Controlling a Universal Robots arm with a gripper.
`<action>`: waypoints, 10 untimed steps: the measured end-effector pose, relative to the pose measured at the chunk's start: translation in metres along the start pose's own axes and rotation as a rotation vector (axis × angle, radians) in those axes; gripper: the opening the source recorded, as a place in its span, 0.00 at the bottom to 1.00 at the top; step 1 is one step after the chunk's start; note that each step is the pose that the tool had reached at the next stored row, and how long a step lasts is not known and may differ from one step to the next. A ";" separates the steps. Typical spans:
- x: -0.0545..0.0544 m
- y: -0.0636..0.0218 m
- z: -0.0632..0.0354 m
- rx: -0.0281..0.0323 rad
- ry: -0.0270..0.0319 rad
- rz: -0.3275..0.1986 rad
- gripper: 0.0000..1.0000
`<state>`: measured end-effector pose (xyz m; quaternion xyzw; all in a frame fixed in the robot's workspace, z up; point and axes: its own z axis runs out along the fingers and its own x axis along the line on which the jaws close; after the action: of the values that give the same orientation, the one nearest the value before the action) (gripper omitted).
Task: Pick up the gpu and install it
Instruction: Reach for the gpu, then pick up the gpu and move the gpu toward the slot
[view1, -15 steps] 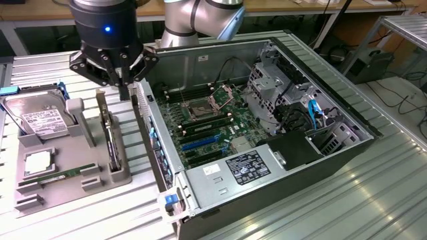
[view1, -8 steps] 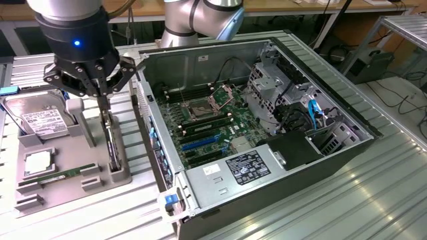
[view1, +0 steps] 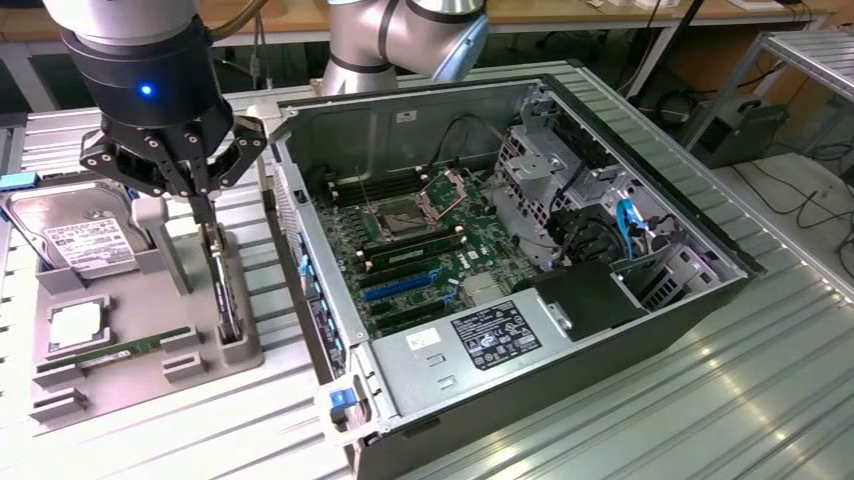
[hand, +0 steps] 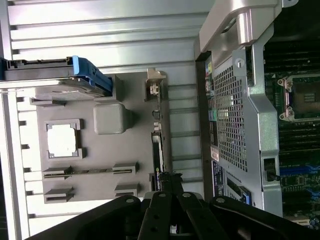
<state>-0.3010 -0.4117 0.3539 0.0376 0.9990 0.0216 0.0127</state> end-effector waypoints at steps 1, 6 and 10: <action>0.000 0.0000 0.0000 0.0001 0.0000 0.000 0.11; 0.000 0.0000 0.0000 0.0001 0.0000 0.000 0.11; 0.000 0.0000 0.0000 0.0000 0.0000 0.000 0.17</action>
<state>-0.3010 -0.4117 0.3539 0.0376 0.9990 0.0216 0.0127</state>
